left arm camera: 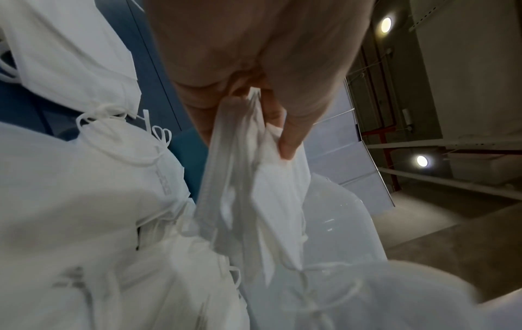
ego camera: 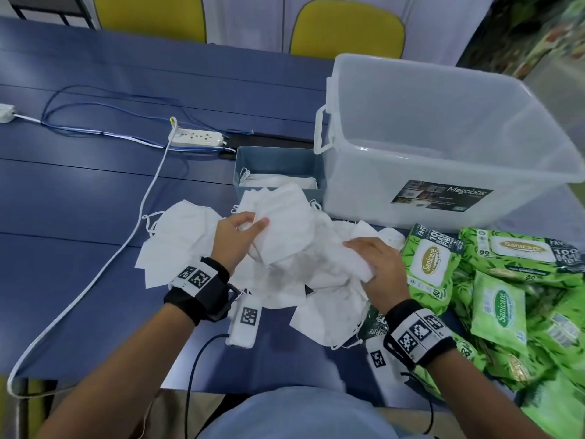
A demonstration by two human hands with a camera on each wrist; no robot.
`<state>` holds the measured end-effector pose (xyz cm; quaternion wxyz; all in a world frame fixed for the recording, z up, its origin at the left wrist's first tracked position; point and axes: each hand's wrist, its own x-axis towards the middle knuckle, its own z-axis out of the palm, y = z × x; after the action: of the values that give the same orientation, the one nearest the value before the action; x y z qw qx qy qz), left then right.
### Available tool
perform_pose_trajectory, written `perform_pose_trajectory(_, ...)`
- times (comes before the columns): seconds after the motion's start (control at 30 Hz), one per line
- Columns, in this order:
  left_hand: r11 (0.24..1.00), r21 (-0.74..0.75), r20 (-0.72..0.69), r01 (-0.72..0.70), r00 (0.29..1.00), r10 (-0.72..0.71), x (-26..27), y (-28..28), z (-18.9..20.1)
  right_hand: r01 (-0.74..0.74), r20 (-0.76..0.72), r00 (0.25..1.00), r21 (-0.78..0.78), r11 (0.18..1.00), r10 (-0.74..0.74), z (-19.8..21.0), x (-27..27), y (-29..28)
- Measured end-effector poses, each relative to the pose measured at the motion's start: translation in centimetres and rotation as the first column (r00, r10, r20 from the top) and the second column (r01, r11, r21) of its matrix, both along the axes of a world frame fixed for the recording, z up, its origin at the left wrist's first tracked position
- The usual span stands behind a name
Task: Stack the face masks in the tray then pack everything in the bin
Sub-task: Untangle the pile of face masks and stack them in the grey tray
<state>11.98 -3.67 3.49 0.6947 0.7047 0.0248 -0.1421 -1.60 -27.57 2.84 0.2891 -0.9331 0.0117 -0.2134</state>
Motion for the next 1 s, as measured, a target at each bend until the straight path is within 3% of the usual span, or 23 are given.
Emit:
perform_pose_trajectory(0.07, 1.0, 0.018, 0.01, -0.01, 1.0, 0.01, 0.3, 0.0, 0.0, 0.146, -0.044, 0.989, 0.172, 0.974, -0.141, 0.5, -0.2, -0.4)
perform_pose_trajectory(0.17, 0.998, 0.059, 0.045, -0.009, 0.999, 0.006, 0.5, -0.4, 0.1, 0.287, -0.135, 0.958, 0.399, 0.871, -0.254, 1.3, -0.1, -0.8)
perform_pose_trajectory(0.3, 0.994, 0.106, 0.061, 0.022, 0.998, -0.028, 0.5, -1.2, -0.3, 0.35, -0.104, 0.934, 0.44, 0.827, -0.341, 2.4, 0.9, -0.7)
perform_pose_trajectory(0.53, 0.986, 0.159, 0.064, 0.058, 0.996, -0.069, -0.2, -2.7, -0.7, 0.298, 0.0, 0.936, 0.535, 0.791, -0.352, 3.3, 2.7, 0.8)
perform_pose_trajectory(0.63, 0.985, 0.139, 0.066, 0.104, 0.991, -0.114, -0.9, -3.3, -0.5, 0.24, -0.026, 0.962, 0.563, 0.791, -0.273, 3.1, 3.1, 2.0)
perform_pose_trajectory(0.77, 0.977, 0.121, 0.05, 0.173, 0.982, -0.181, -1.2, -3.4, -0.9, 0.032, 0.014, 0.999, 0.471, 0.882, -0.043, 2.2, 2.3, 4.0)
perform_pose_trajectory(0.87, 0.973, 0.152, 0.061, 0.171, 0.981, -0.182, -1.3, -3.3, -1.0, -0.038, 0.033, 0.999, 0.355, 0.934, 0.028, 1.4, 1.7, 4.8)
perform_pose_trajectory(1.0, 0.964, 0.224, 0.108, 0.145, 0.979, -0.173, -1.4, -2.5, -0.8, 0.074, 0.022, 0.993, 0.629, 0.774, -0.112, 3.8, 1.8, 4.0)
